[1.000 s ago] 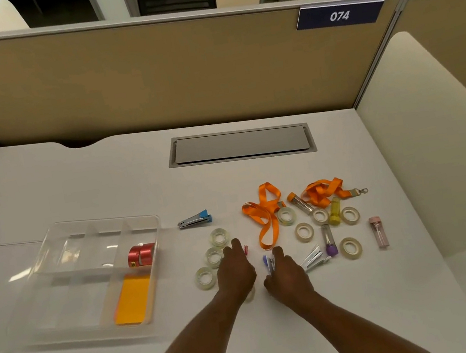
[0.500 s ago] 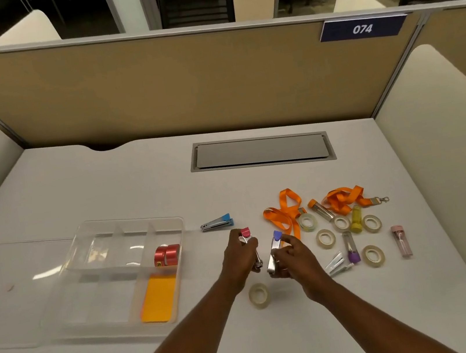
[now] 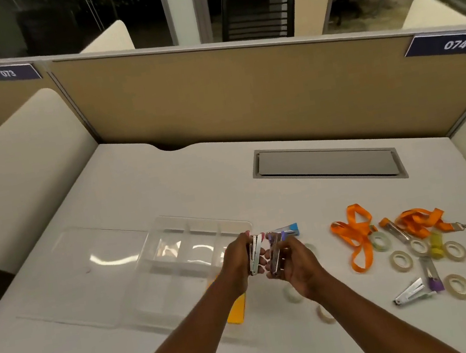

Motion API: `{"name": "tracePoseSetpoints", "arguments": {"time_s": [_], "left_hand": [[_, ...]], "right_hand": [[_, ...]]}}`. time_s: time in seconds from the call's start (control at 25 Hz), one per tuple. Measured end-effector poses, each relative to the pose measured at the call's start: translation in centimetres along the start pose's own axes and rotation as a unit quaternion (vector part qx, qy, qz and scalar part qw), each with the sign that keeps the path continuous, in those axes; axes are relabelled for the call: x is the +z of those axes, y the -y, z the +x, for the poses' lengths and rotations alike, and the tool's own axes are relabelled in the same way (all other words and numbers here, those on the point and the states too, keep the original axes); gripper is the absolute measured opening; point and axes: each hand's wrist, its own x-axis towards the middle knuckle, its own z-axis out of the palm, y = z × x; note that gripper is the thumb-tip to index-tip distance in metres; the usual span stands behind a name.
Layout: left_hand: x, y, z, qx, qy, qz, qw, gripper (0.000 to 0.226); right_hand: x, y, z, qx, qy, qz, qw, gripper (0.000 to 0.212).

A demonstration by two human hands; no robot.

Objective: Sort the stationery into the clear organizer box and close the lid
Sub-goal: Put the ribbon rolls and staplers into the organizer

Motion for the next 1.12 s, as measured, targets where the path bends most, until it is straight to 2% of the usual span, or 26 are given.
{"name": "tracePoseSetpoints", "arguments": {"time_s": [0.16, 0.36, 0.56, 0.72, 0.8, 0.92, 1.12], "left_hand": [[-5.9, -2.0, 1.0, 0.0, -0.045, -0.026, 0.999, 0.038], [-11.4, -4.0, 2.9, 0.03, -0.1, 0.015, 0.994, 0.02], [-13.0, -4.9, 5.1, 0.042, -0.099, 0.096, 0.989, 0.017], [-12.7, -5.3, 6.3, 0.035, -0.095, 0.102, 0.99, 0.018], [-12.5, -5.4, 6.7, -0.007, -0.097, 0.083, 0.992, 0.024], [-12.3, -5.5, 6.9, -0.07, -0.088, 0.056, 0.992, 0.043], [-12.3, -5.2, 7.9, -0.097, -0.033, 0.052, 0.993, 0.075]], "right_hand": [[5.7, -0.4, 2.3, 0.03, 0.003, -0.045, 0.999, 0.034], [11.7, -1.6, 5.4, 0.029, -0.037, -0.071, 0.996, 0.027], [15.6, -2.6, 8.3, 0.011, -0.047, -0.149, 0.988, 0.029], [17.6, -3.3, 9.8, 0.033, -0.072, -0.127, 0.989, 0.021], [17.8, -3.4, 10.6, 0.049, -0.098, -0.115, 0.987, 0.026], [18.0, -3.5, 11.5, 0.072, -0.123, -0.106, 0.984, 0.035], [19.1, -3.6, 11.8, 0.104, -0.097, -0.055, 0.988, 0.051]]}}
